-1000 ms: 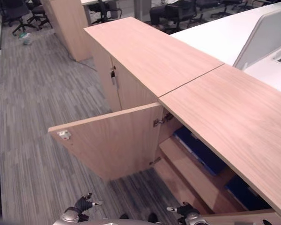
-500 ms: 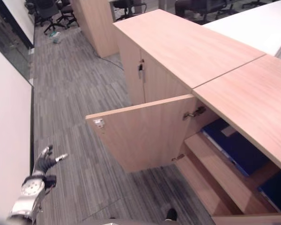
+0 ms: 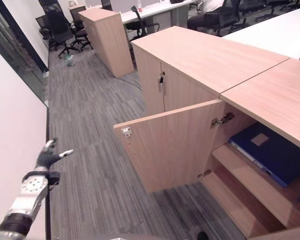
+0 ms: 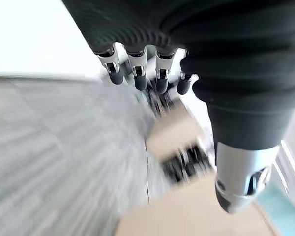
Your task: Put the empty folder in the office cabinet
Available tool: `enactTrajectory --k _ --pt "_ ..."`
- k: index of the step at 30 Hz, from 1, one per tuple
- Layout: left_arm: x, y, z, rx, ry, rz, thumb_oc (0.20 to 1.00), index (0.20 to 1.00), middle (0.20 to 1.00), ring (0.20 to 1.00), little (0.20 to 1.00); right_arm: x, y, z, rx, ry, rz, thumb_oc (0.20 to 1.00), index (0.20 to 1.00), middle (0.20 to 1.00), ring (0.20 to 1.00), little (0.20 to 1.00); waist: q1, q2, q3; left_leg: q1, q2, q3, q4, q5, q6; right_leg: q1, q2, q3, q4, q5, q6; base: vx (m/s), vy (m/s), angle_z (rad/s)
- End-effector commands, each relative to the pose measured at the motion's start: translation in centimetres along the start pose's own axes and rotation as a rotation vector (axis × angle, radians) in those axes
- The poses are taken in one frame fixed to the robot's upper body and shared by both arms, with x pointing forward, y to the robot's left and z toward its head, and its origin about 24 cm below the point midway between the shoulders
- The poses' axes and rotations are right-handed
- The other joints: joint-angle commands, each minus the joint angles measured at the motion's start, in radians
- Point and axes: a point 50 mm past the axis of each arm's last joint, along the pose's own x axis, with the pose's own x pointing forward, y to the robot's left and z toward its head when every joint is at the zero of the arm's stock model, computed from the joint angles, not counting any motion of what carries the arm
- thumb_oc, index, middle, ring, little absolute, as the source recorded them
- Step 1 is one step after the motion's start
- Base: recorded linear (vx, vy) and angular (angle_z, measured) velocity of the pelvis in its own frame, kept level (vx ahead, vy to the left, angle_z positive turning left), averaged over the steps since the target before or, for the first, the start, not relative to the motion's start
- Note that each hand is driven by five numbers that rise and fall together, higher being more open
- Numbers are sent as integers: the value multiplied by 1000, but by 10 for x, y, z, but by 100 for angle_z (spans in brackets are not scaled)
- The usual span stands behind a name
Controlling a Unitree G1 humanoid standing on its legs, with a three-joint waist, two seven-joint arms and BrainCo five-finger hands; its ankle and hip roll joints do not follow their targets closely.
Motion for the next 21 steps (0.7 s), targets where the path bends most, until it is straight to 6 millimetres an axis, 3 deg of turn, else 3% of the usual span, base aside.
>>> enactTrajectory --k 1,4,7,12,16,17,18,21 --pt "16 3 49 -27 -213 -33 1000 1000 1000 1000 1000 1 1 18 -37 -31 16 1000 1000 1000 1000 1000 -18 -4 18 -44 -24 4 14 -45 29 27 -29 -8 1 -39 54 -29 118 -27" --pt "17 -12 57 -60 -241 -105 1000 1000 1000 1000 1000 1 2 19 -44 -28 20 1000 1000 1000 1000 1000 -23 -14 15 -41 -37 18 14 -50 37 19 -41 0 1 -24 62 -26 86 -22" --pt "20 -41 72 -51 -291 -235 1000 1000 1000 1000 1000 1 4 20 -73 -28 26 1000 1000 1000 1000 1000 -39 -33 9 -35 -54 38 14 -60 49 8 -58 4 1 3 74 -26 67 -14" --pt "29 -59 74 -77 -258 -274 1000 1000 1000 1000 1000 1 10 25 -87 -40 40 1000 1000 1000 1000 1000 -55 -53 8 -25 -59 62 14 -67 57 -3 -60 12 1 31 79 -8 3 -8" --pt "41 -63 72 -40 -208 -238 1000 1000 1000 1000 1000 1 13 26 -100 -44 47 1000 1000 1000 1000 1000 -69 -67 4 -14 -50 87 14 -71 57 -9 -54 17 1 43 79 20 -32 -12" --pt "50 -62 69 77 -172 -214 1000 1000 1000 1000 1000 1 14 26 -102 -46 49 1000 1000 1000 1000 1000 -80 -72 -1 -9 -45 97 14 -71 56 -12 -49 22 1 44 79 20 -36 -24" --pt "50 -62 70 77 -173 -214 1000 1000 1000 1000 1000 1 14 26 -101 -46 48 1000 1000 1000 1000 1000 -79 -72 0 -9 -45 98 14 -71 56 -12 -49 23 1 44 79 17 -28 -23" --pt "62 -51 57 165 -62 -152 1000 1000 1000 1000 1000 0 14 25 -107 -50 50 1000 1000 1000 1000 1000 -99 -79 -9 0 -40 114 14 -73 54 -15 -41 35 1 42 79 20 -18 -13"
